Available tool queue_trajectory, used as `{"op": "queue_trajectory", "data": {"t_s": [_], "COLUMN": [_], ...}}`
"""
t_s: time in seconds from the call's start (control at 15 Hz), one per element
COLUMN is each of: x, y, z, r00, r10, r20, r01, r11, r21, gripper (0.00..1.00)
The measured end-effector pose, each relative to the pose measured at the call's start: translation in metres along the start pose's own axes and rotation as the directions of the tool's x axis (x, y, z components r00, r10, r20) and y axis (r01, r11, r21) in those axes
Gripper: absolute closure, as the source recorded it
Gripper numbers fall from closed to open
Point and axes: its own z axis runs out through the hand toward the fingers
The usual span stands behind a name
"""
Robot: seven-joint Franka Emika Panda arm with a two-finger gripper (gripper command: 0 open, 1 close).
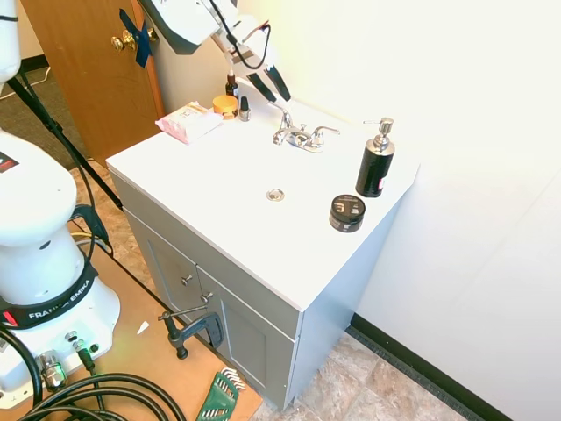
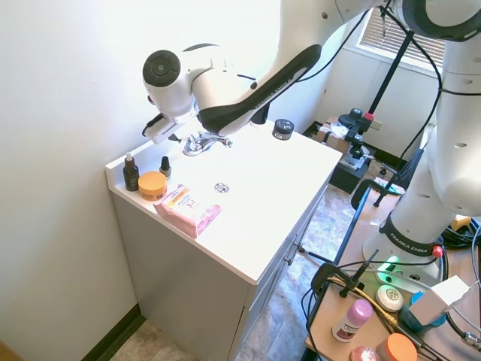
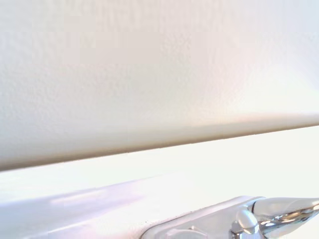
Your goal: Turn on the hot water
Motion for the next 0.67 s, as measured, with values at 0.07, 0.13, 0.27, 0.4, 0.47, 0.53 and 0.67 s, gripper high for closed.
{"op": "queue_trajectory", "data": {"t_s": [0.07,0.13,0.27,0.4,0.47,0.53,0.67], "x": [-0.002,-0.003,-0.007,-0.010,-0.008,-0.004,0.009], "y": [0.000,0.002,0.008,0.020,0.028,0.038,0.056], "z": [0.001,0.002,0.006,0.011,0.015,0.020,0.030], "r00": [1.000,1.000,1.000,1.000,0.999,0.999,0.997], "r10": [0.004,0.006,0.011,0.021,0.028,0.039,0.063], "r20": [0.003,0.005,0.012,0.020,0.024,0.028,0.038], "r01": [-0.004,-0.006,-0.011,-0.020,-0.027,-0.037,-0.061], "r11": [1.000,1.000,1.000,0.999,0.999,0.998,0.997], "r21": [-0.001,-0.003,-0.016,-0.031,-0.037,-0.045,-0.056], "gripper": [0.00,0.00,0.00,0.00,0.00,0.00,0.00]}}
